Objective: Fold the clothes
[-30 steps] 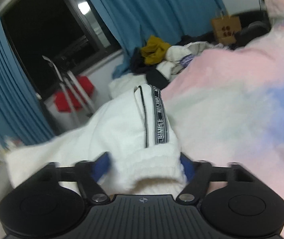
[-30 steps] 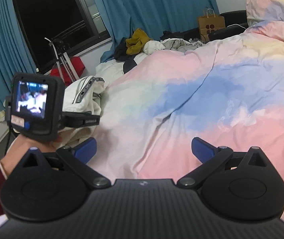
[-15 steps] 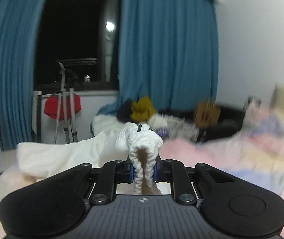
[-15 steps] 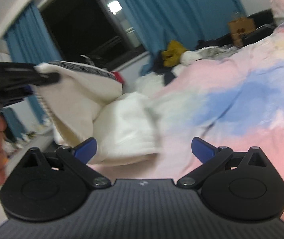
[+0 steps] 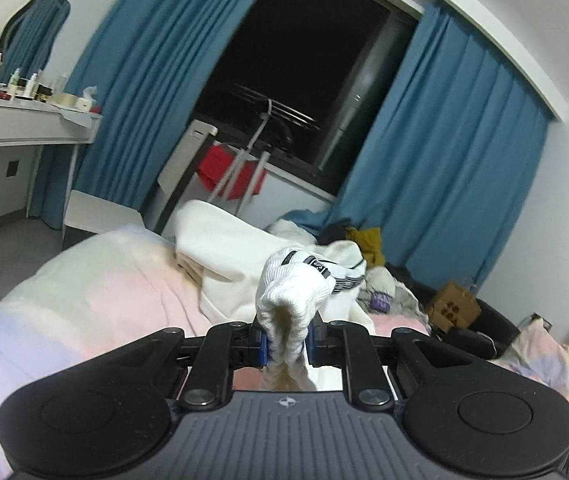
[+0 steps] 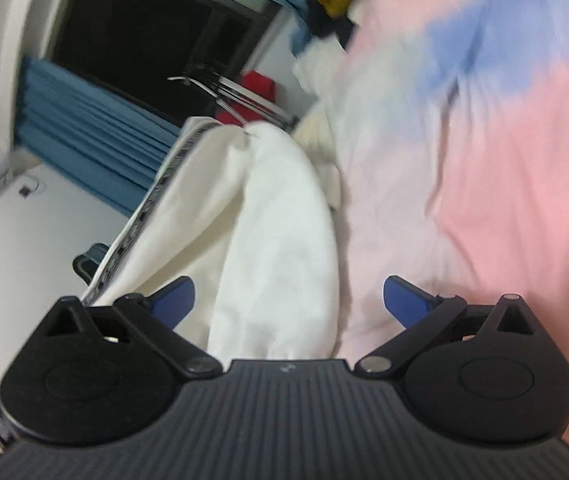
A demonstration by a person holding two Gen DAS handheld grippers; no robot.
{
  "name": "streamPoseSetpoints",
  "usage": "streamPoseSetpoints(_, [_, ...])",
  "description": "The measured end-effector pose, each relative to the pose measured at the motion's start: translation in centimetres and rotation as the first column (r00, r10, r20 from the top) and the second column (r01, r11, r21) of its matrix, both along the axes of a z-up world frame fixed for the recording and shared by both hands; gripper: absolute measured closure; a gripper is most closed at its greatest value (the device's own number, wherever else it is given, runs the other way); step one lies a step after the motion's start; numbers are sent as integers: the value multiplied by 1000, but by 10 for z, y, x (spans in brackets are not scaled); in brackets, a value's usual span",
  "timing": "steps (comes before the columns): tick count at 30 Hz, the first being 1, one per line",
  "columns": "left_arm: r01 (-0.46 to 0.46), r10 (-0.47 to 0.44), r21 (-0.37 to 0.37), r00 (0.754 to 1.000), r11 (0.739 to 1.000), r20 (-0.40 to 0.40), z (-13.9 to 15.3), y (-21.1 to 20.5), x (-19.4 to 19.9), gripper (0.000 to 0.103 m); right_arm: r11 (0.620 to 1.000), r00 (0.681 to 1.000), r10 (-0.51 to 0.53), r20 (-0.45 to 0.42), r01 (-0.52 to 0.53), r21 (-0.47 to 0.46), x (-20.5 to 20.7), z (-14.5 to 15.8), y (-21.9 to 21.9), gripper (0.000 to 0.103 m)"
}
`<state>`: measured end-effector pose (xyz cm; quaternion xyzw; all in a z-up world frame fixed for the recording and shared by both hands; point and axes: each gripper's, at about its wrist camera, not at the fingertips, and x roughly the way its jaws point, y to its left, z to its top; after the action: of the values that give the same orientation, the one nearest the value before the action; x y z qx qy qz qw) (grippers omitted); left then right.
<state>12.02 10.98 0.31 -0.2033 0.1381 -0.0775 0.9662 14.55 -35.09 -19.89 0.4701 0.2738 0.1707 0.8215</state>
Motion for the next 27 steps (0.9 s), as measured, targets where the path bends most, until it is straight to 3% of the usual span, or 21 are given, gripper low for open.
streamPoseSetpoints(4, [6, -6, -45, 1000, 999, -6, -7, 20, 16, 85, 994, 994, 108, 7, -109, 32, 26, -9, 25, 4])
streamPoseSetpoints(6, [-5, 4, -62, 1000, 998, -14, -15, 36, 4, 85, 990, 990, 138, -3, -138, 17, 38, -13, 37, 16])
streamPoseSetpoints(8, [-18, 15, -96, 999, 995, -29, -23, 46, -6, 85, 987, 987, 162, -23, -162, -21, 46, -18, 47, 20])
streamPoseSetpoints(13, [-53, 46, -137, 997, 989, -59, -38, 59, -6, 85, 975, 985, 157, -66, -165, -151, 64, -33, 64, 30])
streamPoseSetpoints(17, [-91, 78, -149, 993, 985, -93, -47, 68, -5, 85, 980, 988, 152, -43, -156, -124, 62, -31, 63, 31])
streamPoseSetpoints(19, [-122, 104, -162, 988, 979, -113, -50, 73, -4, 85, 978, 981, 194, -10, -194, -77, 57, -30, 66, 45])
streamPoseSetpoints(23, [-140, 124, -139, 985, 980, -117, -47, 74, -6, 85, 966, 968, 250, 18, -248, -73, 46, -18, 82, 87])
streamPoseSetpoints(27, [-195, 183, -117, 978, 974, -104, -34, 82, -5, 86, 968, 969, 245, 31, -244, -51, 26, -7, 90, 93])
